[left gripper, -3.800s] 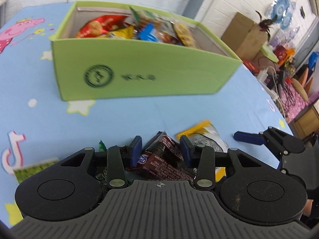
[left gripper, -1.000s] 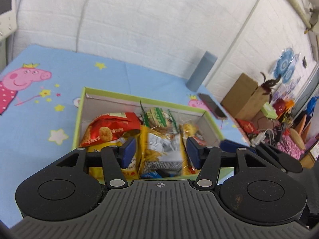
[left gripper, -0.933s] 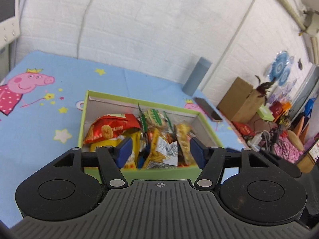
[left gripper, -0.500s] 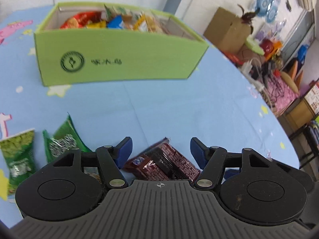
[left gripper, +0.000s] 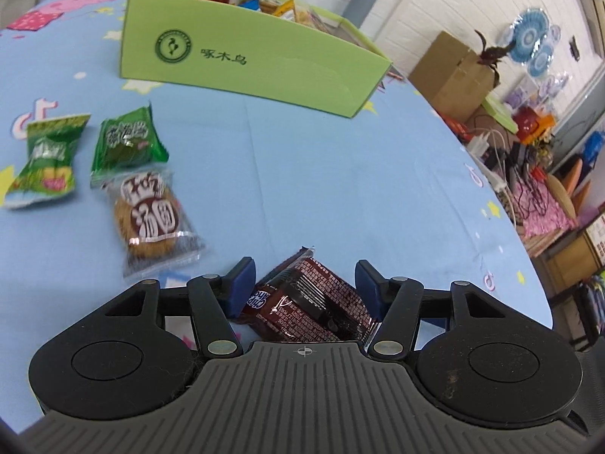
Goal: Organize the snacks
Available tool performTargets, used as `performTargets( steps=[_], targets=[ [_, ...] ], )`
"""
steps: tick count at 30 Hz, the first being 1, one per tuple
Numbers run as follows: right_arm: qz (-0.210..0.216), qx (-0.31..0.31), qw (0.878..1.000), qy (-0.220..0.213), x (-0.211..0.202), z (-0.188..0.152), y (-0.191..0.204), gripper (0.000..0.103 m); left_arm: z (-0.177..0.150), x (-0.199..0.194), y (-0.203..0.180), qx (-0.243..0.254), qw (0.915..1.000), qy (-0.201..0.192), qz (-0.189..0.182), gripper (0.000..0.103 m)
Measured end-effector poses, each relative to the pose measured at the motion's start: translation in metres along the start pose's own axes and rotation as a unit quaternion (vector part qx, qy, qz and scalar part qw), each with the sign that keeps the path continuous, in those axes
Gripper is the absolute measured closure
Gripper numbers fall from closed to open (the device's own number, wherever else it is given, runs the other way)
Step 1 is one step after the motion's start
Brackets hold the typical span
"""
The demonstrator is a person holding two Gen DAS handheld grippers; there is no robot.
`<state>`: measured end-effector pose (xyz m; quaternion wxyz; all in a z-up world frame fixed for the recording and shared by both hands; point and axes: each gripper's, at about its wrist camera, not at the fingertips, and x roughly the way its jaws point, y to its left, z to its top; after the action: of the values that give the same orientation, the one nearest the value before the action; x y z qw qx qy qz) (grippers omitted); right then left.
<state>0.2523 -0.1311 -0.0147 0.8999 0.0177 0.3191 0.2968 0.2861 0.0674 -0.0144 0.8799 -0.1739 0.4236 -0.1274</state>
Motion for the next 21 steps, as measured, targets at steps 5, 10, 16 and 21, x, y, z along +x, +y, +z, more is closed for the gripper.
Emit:
performTargets(
  steps=[5, 10, 16, 21],
  targets=[
    [0.0, 0.007, 1.0, 0.005, -0.002, -0.01, 0.001, 0.01, -0.006, -0.005, 0.0, -0.005, 1.0, -0.004, 0.001, 0.056],
    [-0.001, -0.009, 1.0, 0.004, -0.002, -0.008, 0.01, 0.01, -0.006, -0.006, 0.001, -0.008, 1.0, -0.003, -0.002, 0.056],
    [0.0, -0.043, 0.999, 0.009, 0.008, 0.003, 0.026, 0.01, -0.006, -0.008, 0.004, -0.011, 0.9999, -0.004, -0.008, 0.055],
    [-0.008, -0.043, 0.999, 0.02, 0.02, 0.002, 0.028, 0.01, -0.007, -0.009, 0.006, -0.005, 0.9999, -0.004, -0.015, 0.053]
  ],
)
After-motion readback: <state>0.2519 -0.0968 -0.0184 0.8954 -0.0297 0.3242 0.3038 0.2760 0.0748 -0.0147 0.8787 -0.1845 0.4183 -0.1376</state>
